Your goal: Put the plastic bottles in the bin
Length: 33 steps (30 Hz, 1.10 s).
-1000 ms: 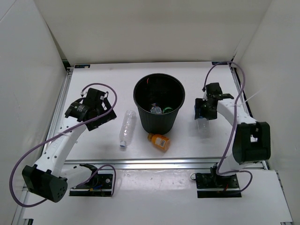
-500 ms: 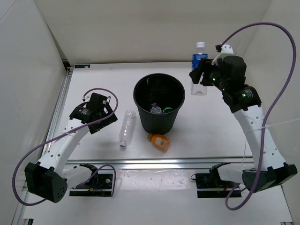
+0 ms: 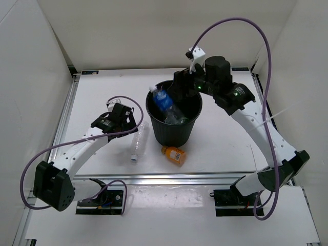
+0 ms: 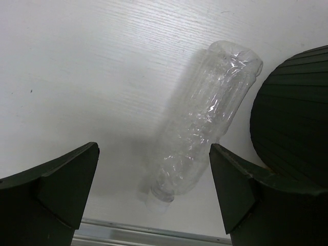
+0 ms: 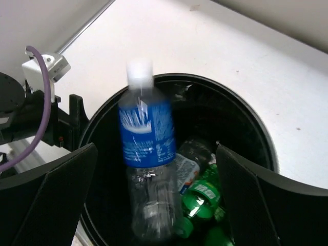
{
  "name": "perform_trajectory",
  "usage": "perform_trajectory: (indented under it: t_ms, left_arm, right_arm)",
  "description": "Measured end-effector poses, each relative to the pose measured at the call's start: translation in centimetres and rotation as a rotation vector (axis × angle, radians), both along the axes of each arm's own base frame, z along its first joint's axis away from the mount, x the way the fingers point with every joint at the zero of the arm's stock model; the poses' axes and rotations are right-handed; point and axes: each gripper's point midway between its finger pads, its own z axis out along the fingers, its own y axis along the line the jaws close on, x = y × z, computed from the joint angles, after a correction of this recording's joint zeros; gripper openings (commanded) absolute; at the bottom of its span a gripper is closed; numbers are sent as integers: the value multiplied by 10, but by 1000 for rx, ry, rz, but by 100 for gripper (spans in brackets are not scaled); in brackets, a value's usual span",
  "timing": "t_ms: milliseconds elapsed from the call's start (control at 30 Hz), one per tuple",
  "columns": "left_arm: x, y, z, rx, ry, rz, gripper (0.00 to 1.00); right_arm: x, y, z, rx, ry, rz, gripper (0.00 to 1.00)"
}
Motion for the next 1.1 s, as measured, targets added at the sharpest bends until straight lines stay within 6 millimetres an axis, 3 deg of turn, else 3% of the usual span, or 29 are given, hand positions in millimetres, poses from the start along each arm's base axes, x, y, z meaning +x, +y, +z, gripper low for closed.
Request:
perform_trajectory:
  t_ms: [367,567,733,900,1100]
  left_arm:
    - [23,-33,-30,-2,14,-113,100]
    - [32,-53,-39,-59,6,-171,100]
    - [22,-56,-70,-62,78,-194,99]
    - [11,-59,-98,-68,165,-202,81]
    - [10,-62,-100,-82,168,-209,70]
  right_arm:
    - [-16,-59,34,6,-137,-112,100]
    - [-19,-78,32,-4,-152,-146,100]
    - [-13,-89,30,-19,-154,-189,100]
    - [-20,-99,26,-34,-164,-216,100]
    - [-26,-112,27,-41,-185,-251,100]
